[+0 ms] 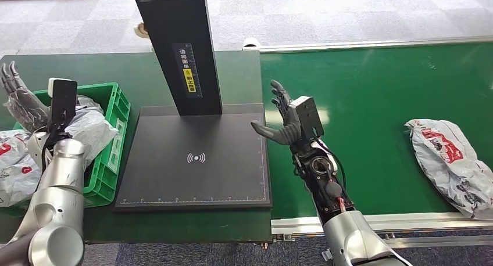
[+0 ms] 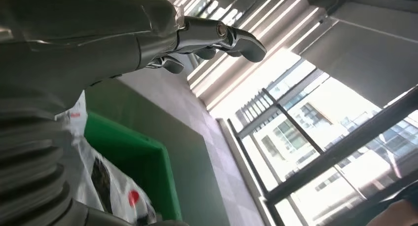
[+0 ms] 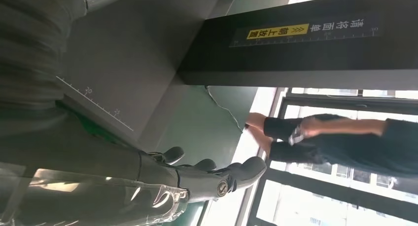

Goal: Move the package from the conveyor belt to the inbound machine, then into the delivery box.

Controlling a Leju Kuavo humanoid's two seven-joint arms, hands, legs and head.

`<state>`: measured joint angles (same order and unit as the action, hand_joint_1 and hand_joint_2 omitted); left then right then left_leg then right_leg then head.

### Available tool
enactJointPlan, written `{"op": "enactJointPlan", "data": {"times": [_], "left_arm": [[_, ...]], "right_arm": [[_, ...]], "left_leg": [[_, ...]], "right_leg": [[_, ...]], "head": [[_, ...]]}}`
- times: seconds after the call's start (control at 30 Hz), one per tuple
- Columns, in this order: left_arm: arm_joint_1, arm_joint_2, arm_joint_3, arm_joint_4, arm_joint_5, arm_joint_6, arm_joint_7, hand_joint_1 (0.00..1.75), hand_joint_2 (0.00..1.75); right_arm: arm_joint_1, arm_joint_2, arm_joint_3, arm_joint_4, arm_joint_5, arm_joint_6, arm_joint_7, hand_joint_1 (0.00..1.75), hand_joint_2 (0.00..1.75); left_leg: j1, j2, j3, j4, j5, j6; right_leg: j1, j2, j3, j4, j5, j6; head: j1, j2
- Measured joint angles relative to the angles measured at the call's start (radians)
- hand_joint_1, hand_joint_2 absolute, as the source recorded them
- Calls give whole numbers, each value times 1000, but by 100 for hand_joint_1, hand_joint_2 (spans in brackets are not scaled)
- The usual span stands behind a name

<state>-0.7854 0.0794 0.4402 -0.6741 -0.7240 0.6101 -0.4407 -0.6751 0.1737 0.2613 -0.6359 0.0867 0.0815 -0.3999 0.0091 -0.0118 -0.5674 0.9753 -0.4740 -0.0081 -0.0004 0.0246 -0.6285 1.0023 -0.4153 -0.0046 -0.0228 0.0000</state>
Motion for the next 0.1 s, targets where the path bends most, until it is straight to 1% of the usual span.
{"op": "enactJointPlan", "data": {"times": [0.07, 0.1], "left_arm": [[32, -33, -41, -70, 181, -90, -38, 0, 87], [41, -41, -54, -89, 224, -115, -44, 0, 58]], "right_arm": [[0, -4, 0, 0, -1, -1, -6, 0, 175], [1, -5, 0, 0, -1, -1, -8, 0, 175]], "left_leg": [[0, 0, 0, 0, 0, 0], [0, 0, 0, 0, 0, 0]], "right_leg": [[0, 0, 0, 0, 0, 0], [0, 0, 0, 0, 0, 0]], "head": [[0, 0], [0, 0]]}}
